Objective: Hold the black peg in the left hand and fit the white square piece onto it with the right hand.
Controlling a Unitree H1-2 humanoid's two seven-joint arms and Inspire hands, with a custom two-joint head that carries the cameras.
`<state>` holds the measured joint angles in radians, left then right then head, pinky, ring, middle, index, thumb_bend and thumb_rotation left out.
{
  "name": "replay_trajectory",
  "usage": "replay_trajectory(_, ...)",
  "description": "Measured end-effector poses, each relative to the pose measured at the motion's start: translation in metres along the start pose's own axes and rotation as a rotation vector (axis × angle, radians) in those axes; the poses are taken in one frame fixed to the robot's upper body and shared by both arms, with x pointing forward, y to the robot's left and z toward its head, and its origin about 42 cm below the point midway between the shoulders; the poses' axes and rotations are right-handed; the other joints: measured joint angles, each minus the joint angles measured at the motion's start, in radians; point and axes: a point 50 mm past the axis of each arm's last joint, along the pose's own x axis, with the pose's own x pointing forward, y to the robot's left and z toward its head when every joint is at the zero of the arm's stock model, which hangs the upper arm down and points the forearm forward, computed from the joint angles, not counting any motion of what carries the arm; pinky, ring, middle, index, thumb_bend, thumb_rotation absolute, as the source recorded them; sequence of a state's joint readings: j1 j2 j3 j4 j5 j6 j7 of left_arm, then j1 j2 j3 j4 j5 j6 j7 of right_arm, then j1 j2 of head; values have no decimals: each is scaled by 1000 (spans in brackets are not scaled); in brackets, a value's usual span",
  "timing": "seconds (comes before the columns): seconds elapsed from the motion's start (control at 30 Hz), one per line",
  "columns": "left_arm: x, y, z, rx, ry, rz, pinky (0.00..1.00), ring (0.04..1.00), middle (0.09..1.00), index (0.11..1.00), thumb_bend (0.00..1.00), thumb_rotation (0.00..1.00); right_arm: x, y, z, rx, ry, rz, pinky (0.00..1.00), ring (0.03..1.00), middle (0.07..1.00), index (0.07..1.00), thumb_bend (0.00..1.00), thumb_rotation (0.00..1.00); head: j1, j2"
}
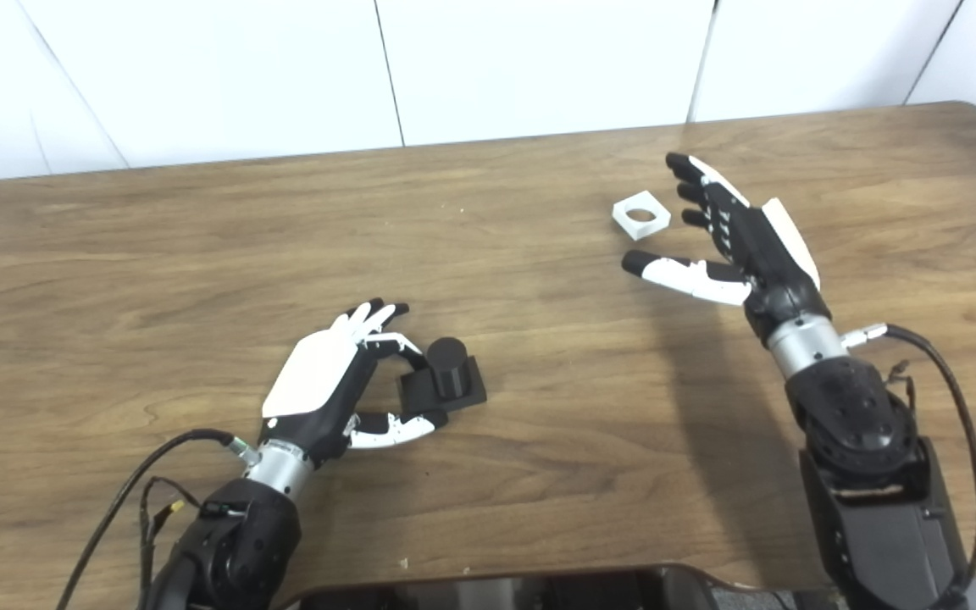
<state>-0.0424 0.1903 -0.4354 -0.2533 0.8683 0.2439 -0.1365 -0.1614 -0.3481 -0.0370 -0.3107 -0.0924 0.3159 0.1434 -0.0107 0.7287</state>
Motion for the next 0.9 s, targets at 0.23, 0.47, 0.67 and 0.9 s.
replay_trajectory(0.23, 0, -1, 0, 5, -11, 3, 1000, 1000, 956, 557, 557, 352, 26, -11, 16, -181, -24, 64, 947, 963, 942, 833, 813, 303, 0, -2)
replay_trajectory(0.47, -1, -2, 0, -6, -3, 1, 1000, 1000, 959, 558, 551, 373, 55, -22, 19, -449, 3, 133, 903, 969, 949, 815, 842, 247, 2, -6)
replay_trajectory(0.67, -1, -3, 0, -5, -6, 3, 1000, 1000, 951, 552, 561, 358, 80, -20, 15, -589, 16, 219, 928, 998, 967, 767, 859, 204, 2, -8)
replay_trajectory(0.9, -1, -2, 0, -4, -6, 3, 1000, 1000, 955, 554, 558, 375, 104, -30, 30, -761, 24, 261, 994, 1000, 972, 737, 870, 164, 0, -8)
